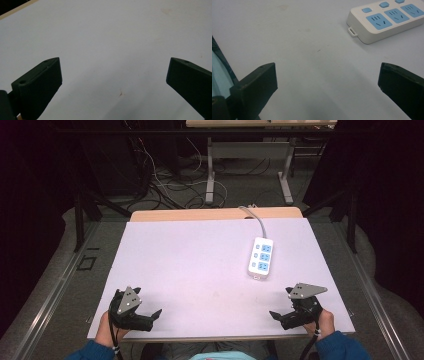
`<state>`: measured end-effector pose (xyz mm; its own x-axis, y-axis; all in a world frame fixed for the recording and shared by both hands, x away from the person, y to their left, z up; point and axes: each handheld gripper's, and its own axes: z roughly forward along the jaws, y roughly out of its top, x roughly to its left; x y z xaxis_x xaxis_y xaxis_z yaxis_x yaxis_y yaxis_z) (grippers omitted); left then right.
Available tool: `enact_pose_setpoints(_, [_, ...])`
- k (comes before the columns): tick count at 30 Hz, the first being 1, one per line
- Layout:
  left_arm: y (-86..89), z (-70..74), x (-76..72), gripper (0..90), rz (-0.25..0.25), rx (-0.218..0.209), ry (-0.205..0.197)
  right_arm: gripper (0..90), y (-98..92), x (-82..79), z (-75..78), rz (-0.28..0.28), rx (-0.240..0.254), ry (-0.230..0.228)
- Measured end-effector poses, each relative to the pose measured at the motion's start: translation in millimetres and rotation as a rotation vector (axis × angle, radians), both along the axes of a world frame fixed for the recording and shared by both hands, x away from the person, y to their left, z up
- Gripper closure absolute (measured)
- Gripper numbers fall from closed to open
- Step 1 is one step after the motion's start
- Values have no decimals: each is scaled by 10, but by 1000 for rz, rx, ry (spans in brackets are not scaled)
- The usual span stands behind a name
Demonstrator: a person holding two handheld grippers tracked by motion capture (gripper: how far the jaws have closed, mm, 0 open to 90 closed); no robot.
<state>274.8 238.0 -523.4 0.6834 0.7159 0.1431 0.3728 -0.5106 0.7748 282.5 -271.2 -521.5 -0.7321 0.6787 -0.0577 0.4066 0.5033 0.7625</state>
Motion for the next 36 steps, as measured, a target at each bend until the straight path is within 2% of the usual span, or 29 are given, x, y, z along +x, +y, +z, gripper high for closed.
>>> enact_pose_setpoints(8, [5,-2,0,2,0,-4,-2,26,0,9,4,-1,1,-4])
enact_pose_setpoints(11, [10,5,4,1,-3,17,-11,18,-4,9,17,-11,0,6])
enact_pose_setpoints(16, [11,6,2,1,-2,21,-13,14,7,20,15,-6,7,-14])
enact_pose_setpoints(17, [12,6,2,1,-2,20,-13,11,14,19,27,-11,-1,1])
enact_pose_setpoints(20, [9,3,3,1,-3,14,-7,10,17,32,35,-9,-3,-15])
enact_pose_setpoints(22, [6,2,1,1,-4,12,-5,9,36,40,47,-9,9,-17])
enact_pose_setpoints(27, [9,2,1,1,-3,14,-6,9,53,67,71,2,-6,-21])
enact_pose_setpoints(32, [3,-1,-7,1,-1,7,4,9,69,83,83,-3,0,-26])
enact_pose_setpoints(33, [3,-1,-7,1,-1,8,3,9,76,96,90,-2,1,-38])
enact_pose_setpoints(35, [7,5,-3,1,-4,20,-7,9,82,95,104,-9,1,-21])
enact_pose_setpoints(36, [-2,1,-8,1,-1,12,0,10,88,104,105,-11,8,-29])
